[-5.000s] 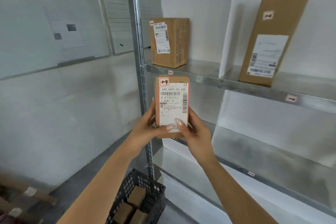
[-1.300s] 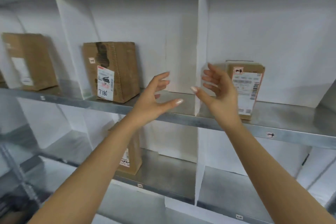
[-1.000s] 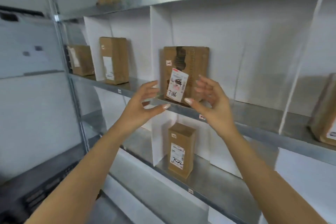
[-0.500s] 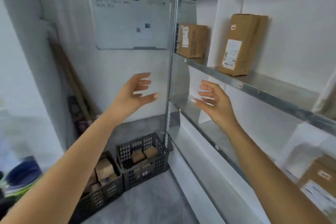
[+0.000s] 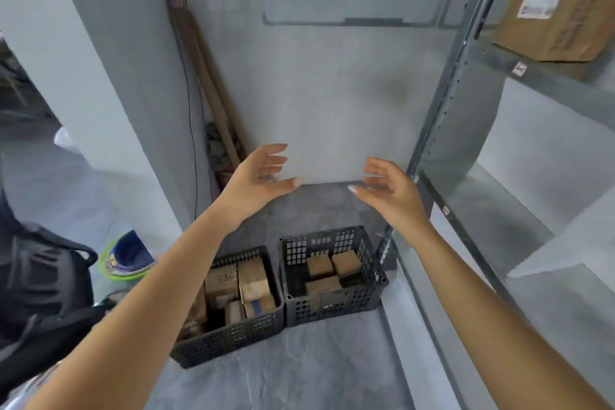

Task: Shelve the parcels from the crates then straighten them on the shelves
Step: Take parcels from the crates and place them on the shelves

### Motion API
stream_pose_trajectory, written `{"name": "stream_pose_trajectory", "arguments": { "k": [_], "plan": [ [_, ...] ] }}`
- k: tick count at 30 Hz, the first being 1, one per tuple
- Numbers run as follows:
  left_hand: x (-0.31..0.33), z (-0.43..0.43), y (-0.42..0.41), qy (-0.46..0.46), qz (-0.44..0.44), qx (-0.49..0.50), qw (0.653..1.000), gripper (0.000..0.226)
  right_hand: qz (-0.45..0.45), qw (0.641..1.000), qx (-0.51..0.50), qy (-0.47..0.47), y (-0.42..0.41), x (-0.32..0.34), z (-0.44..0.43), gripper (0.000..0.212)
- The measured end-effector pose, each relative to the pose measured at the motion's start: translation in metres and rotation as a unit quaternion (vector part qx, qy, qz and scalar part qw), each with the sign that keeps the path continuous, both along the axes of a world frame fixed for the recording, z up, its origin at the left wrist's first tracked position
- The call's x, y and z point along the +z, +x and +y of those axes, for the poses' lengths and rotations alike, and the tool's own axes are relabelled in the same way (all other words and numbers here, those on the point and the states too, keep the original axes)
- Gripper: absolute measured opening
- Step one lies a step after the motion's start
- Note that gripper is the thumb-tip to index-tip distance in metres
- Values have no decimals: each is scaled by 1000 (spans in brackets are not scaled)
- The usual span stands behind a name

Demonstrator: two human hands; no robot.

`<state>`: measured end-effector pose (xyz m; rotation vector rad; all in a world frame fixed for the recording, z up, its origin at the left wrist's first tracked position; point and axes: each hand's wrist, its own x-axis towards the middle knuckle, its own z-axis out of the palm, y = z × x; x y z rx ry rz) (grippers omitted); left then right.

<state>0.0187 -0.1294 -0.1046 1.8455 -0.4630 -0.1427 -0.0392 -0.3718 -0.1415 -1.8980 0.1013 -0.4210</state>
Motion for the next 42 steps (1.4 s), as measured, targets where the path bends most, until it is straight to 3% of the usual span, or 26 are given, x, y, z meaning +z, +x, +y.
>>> {"name": "stream_pose_trajectory", "arguments": {
  "k": [9, 15, 22, 30, 36, 39, 42],
  "plan": [
    [-85, -51, 162, 40, 87, 19, 995, 78, 89, 995, 42, 1, 171, -70, -43, 57],
    [-189, -79, 285, 55, 173, 28, 983, 64, 152, 988, 25, 16, 281, -165, -70, 55],
    [-371, -118, 370, 127, 307, 26, 943, 58, 313, 947, 7, 68, 356, -352, -111, 57],
    [-655, -194, 402, 167, 386, 21, 907, 54, 435, 900, 5, 38, 395, -631, -146, 61],
    [-848, -225, 419, 197, 473, 58, 857, 80, 494, 869, 4, -22, 419, -822, -151, 67],
    [-908, -236, 420, 198, 519, 63, 829, 88, 521, 852, -21, -45, 421, -880, -151, 64],
    [-925, -244, 418, 178, 526, 54, 830, 81, 521, 851, -44, -48, 423, -896, -143, 70]
  ]
}}
